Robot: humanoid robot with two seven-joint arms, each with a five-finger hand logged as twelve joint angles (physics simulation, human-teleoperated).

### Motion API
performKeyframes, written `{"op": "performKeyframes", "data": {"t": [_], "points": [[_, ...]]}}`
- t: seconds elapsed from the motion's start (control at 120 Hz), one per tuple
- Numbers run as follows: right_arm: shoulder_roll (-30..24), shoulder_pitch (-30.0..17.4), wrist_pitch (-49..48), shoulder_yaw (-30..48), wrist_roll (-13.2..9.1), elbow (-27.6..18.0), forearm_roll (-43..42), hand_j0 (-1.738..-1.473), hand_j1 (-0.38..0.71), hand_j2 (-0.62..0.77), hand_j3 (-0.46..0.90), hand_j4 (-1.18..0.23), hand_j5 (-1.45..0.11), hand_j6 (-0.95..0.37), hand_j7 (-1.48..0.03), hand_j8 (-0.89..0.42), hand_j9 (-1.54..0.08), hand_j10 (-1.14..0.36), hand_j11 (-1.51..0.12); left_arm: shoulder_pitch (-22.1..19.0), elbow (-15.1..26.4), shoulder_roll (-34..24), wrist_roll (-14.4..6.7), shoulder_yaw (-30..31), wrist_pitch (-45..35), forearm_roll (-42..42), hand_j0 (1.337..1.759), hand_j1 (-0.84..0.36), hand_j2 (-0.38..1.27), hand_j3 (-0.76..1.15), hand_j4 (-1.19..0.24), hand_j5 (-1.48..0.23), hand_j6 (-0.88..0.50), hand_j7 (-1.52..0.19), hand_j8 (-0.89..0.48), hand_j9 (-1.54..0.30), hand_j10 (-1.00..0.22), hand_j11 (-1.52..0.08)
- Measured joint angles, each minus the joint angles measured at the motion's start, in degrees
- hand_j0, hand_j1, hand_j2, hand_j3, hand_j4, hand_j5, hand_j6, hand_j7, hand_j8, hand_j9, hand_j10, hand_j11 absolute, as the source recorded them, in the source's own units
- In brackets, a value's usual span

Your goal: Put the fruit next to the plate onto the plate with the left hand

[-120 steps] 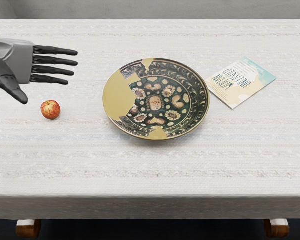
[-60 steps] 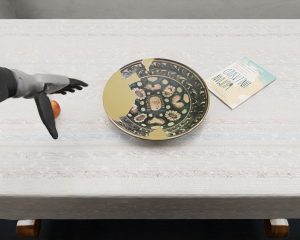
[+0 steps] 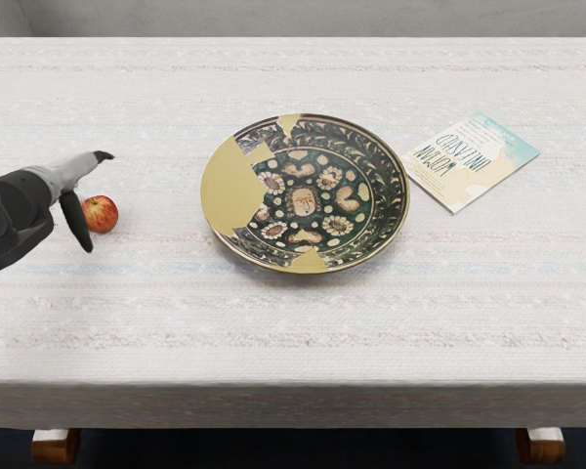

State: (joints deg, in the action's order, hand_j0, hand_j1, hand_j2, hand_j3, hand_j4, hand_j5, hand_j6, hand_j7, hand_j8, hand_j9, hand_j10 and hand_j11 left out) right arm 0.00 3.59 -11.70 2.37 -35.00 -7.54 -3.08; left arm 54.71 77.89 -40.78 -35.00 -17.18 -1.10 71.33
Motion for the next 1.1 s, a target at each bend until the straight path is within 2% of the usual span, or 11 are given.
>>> {"op": "performKeyframes", "data": {"t": [0.183, 0.358, 0.633, 1.1], "points": [[0.00, 0.30, 0.00, 0.07, 0.00, -0.02, 0.00, -1.658, -0.35, 0.00, 0.00, 0.00, 0.00, 0.00, 0.00, 0.00, 0.00, 0.00, 0.00, -2.08, -2.23, -0.33, 0.00, 0.27, -0.56, -0.06, 1.658, 0.08, 0.05, 0.00, -0.23, -0.30, -0.24, -0.30, -0.24, -0.30, -0.23, -0.30], [0.00, 0.38, 0.00, 0.08, 0.00, -0.02, 0.01, -1.658, -0.35, 0.00, 0.00, 0.00, 0.00, 0.00, 0.00, 0.00, 0.00, 0.00, 0.00, -1.89, -3.08, -0.06, 0.00, 0.23, -0.83, -0.05, 1.658, -0.01, 0.06, 0.00, -0.31, -0.39, -0.31, -0.39, -0.31, -0.39, -0.31, -0.39], [0.00, 0.41, 0.11, 0.02, 0.00, 0.10, 0.00, -1.658, -0.35, 0.00, 0.00, 0.00, 0.00, 0.00, 0.00, 0.00, 0.00, 0.00, 0.00, -1.54, -4.92, 3.75, 0.00, 0.22, -0.91, 0.03, 1.658, -0.06, 0.07, 0.00, -0.35, -0.44, -0.35, -0.44, -0.35, -0.44, -0.35, -0.44], [0.00, 0.45, 0.18, -0.04, 0.00, 0.15, 0.00, -1.658, -0.35, 0.00, 0.00, 0.00, 0.00, 0.00, 0.00, 0.00, 0.00, 0.00, 0.00, -1.46, -5.55, 5.09, 0.00, 0.22, -1.08, 0.17, 1.658, -0.09, 0.08, 0.00, -0.37, -0.48, -0.37, -0.48, -0.37, -0.48, -0.37, -0.48]]}}
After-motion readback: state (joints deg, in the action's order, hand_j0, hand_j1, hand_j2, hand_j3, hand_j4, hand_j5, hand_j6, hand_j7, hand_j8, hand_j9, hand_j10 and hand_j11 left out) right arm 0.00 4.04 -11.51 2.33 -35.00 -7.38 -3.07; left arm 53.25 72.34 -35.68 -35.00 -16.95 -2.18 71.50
